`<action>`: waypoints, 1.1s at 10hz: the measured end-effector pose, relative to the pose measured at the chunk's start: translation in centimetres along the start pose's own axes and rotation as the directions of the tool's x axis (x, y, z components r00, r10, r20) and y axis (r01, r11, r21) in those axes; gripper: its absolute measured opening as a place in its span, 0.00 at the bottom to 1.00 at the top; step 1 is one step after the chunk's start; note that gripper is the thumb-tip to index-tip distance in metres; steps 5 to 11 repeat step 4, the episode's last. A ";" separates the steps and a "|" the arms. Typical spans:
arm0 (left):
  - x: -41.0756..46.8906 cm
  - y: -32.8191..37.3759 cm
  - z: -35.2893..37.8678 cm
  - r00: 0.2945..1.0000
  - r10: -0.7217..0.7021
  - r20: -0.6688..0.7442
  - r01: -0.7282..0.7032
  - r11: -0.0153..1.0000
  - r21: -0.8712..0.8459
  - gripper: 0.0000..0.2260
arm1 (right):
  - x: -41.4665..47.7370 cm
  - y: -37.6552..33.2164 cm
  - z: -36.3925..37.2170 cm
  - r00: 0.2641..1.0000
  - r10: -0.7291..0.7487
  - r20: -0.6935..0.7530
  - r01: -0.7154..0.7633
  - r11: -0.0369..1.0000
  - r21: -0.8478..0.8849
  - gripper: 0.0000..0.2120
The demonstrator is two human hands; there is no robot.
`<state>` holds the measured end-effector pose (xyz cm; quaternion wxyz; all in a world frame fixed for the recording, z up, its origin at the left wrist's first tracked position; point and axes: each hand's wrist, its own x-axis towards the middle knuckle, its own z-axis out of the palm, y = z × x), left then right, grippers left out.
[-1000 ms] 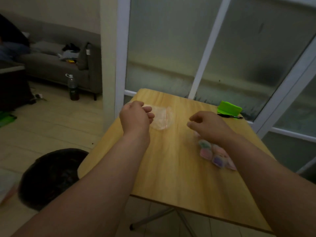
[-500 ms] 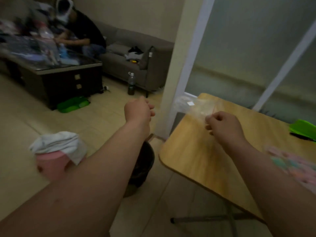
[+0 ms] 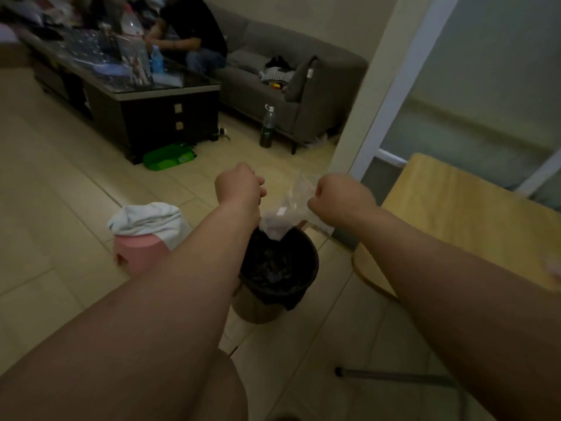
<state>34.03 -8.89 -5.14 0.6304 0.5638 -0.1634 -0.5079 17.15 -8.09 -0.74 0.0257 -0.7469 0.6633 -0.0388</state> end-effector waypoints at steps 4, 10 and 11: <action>3.2 -3.3 -0.4 0.984 -0.135 0.120 0.119 0.984 0.136 0.20 | 1.5 0.0 3.6 0.996 0.036 0.079 -0.031 0.997 -0.067 0.14; 3.2 -3.3 -0.4 0.984 -0.135 0.120 0.119 0.984 0.136 0.20 | 1.5 0.0 3.6 0.996 0.036 0.079 -0.031 0.997 -0.067 0.14; 3.2 -3.3 -0.4 0.984 -0.135 0.120 0.119 0.984 0.136 0.20 | 1.5 0.0 3.6 0.996 0.036 0.079 -0.031 0.997 -0.067 0.14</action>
